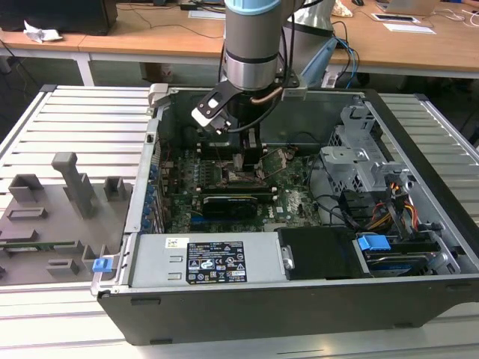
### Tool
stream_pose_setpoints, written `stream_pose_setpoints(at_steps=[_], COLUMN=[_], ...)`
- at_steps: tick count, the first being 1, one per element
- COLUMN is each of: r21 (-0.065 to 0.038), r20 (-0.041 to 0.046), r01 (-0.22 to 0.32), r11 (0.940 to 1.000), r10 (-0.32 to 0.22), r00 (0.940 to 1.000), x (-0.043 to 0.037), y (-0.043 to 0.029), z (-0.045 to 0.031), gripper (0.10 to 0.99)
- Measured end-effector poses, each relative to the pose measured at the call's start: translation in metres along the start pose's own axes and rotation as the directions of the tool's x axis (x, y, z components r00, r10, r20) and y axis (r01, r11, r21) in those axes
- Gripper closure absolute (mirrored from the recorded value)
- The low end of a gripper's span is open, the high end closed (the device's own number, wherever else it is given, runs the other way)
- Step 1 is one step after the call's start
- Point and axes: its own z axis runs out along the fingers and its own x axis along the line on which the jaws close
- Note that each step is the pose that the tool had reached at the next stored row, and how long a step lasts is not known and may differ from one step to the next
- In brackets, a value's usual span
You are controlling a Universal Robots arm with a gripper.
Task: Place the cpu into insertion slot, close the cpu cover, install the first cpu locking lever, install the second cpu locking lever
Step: 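Place the cpu into insertion slot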
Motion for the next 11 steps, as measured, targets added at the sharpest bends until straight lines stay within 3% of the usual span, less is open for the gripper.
stream_pose_setpoints(at_steps=[11], r21=[0.0], r20=[-0.0004], r01=[-0.001], r11=[1.0], r10=[0.001], r00=[1.0], x=[0.0016], y=[-0.0065], z=[0.0087], gripper=[0.561])
